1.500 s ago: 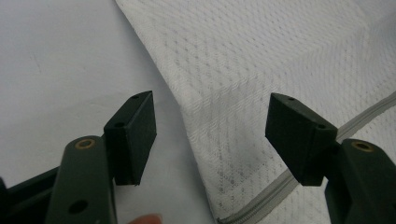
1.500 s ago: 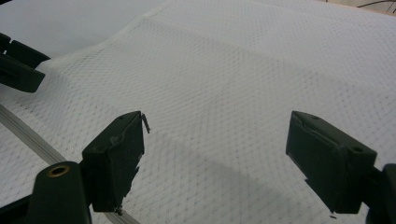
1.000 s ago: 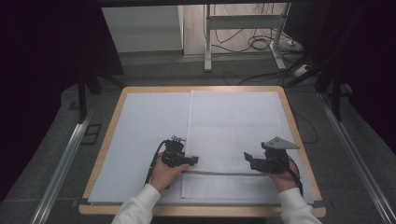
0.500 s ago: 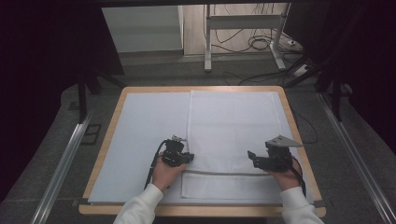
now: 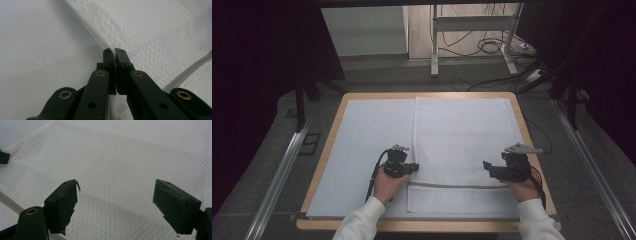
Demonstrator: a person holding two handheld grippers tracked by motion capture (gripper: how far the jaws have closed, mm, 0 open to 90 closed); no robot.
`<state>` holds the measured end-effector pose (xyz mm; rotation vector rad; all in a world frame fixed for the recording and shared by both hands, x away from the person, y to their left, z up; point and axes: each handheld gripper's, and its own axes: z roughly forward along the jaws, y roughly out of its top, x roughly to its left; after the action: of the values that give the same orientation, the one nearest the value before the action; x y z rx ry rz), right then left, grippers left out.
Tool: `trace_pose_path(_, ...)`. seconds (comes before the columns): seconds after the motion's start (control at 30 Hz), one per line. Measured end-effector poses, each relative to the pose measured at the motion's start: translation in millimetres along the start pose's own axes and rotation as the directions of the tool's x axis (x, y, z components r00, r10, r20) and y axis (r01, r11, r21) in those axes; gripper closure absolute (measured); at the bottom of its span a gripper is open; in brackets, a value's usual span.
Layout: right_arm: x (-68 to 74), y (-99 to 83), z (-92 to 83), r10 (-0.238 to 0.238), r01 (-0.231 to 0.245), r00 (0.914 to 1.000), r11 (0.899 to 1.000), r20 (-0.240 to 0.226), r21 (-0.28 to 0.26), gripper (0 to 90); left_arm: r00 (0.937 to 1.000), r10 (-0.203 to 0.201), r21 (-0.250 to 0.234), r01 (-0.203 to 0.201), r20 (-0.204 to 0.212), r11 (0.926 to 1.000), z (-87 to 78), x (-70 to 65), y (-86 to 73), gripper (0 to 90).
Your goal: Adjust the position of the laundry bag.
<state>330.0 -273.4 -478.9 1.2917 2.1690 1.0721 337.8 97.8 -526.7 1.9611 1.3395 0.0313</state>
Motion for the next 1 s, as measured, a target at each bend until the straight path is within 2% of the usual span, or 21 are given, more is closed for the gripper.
trace_pose_path(0.13,-8.4,2.3,-4.1,0.024,-0.024,0.9996,1.0,0.012,0.014,21.2,0.9999,0.011,0.009,-0.011,0.004,0.9999,-0.9,-0.2,-0.1,89.2)
trace_pose_path(0.17,-16.1,4.3,-7.5,0.037,-0.037,0.9992,0.999,0.018,0.026,22.2,0.9999,0.011,0.009,-0.011,0.005,0.9999,-1.0,-0.3,-0.1,89.2)
trace_pose_path(0.27,-24.1,5.5,-10.5,0.055,-0.056,0.9981,0.998,0.029,0.034,24.3,0.9999,0.009,0.007,-0.009,0.009,0.9999,-1.7,0.3,0.2,89.2)
trace_pose_path(0.37,-38.8,6.0,-15.9,0.095,-0.097,0.9945,0.994,0.043,0.041,27.8,0.9999,0.009,0.006,-0.01,0.01,0.9999,-1.7,0.3,0.3,89.2)
trace_pose_path(0.4,-48.0,5.2,-18.7,0.119,-0.121,0.9922,0.992,0.037,0.041,31.3,0.9999,0.005,0.001,-0.005,0.01,1.0,-1.3,-0.3,0.3,89.2)
trace_pose_path(0.43,-48.0,5.2,-18.7,0.119,-0.121,0.9922,0.992,0.037,0.041,31.3,0.9999,0.005,0.001,-0.005,0.01,1.0,-1.3,-0.3,0.3,89.2)
trace_pose_path(0.53,-60.0,2.7,-21.5,0.155,-0.157,0.9872,0.986,0.038,0.055,32.8,0.9998,0.01,0.004,-0.01,0.015,0.9999,-1.6,-0.3,0.5,89.2)
trace_pose_path(0.63,-70.9,-1.6,-22.6,0.17,-0.177,0.9825,0.98,0.075,0.089,34.7,0.9998,0.008,0.001,-0.008,0.018,1.0,-1.9,-0.4,0.6,89.2)
trace_pose_path(0.73,-74.5,-3.5,-21.7,0.172,-0.182,0.9808,0.977,0.092,0.11,36.4,0.9998,0.006,0.001,-0.006,0.019,1.0,-1.7,-0.3,0.6,89.2)
trace_pose_path(0.83,-79.2,-6.4,-17.4,0.177,-0.188,0.9808,0.969,0.082,0.16,40.8,0.9998,0.006,0.001,-0.006,0.021,1.0,-1.8,-0.1,0.7,89.2)
trace_pose_path(1.0,-81.0,-8.8,-11.4,0.162,-0.178,0.9822,0.964,0.096,0.199,41.2,0.9996,0.008,0.003,-0.008,0.026,1.0,-2.8,0.4,1.1,89.3)
